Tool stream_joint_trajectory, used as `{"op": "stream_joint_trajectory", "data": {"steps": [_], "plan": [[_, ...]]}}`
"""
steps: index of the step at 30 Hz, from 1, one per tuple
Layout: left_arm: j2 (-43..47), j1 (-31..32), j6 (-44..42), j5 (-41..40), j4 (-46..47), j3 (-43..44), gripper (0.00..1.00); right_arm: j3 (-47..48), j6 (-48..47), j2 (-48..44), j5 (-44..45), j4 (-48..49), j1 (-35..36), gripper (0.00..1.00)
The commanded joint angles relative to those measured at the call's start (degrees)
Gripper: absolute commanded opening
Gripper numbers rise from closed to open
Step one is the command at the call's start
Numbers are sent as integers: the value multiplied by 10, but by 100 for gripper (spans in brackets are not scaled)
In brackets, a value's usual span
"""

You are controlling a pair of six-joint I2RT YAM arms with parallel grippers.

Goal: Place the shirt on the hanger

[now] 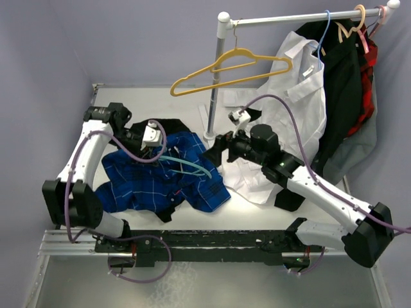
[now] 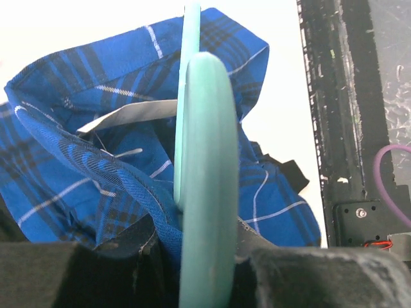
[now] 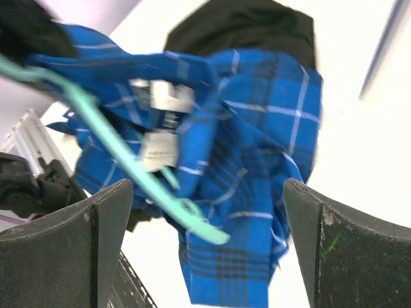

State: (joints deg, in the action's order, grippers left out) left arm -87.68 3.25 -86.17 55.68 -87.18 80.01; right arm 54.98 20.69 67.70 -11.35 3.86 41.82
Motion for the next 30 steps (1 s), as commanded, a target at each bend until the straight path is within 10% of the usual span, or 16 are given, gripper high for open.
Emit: {"op": "stream_joint_trajectory", "data": {"steps": [1, 30], "plan": [[76, 44, 23, 52, -17, -8, 0, -63, 55, -28, 28, -8, -13, 98], [113, 102, 84, 41, -16, 27, 0, -158, 79, -14, -102, 124, 0, 79]]}}
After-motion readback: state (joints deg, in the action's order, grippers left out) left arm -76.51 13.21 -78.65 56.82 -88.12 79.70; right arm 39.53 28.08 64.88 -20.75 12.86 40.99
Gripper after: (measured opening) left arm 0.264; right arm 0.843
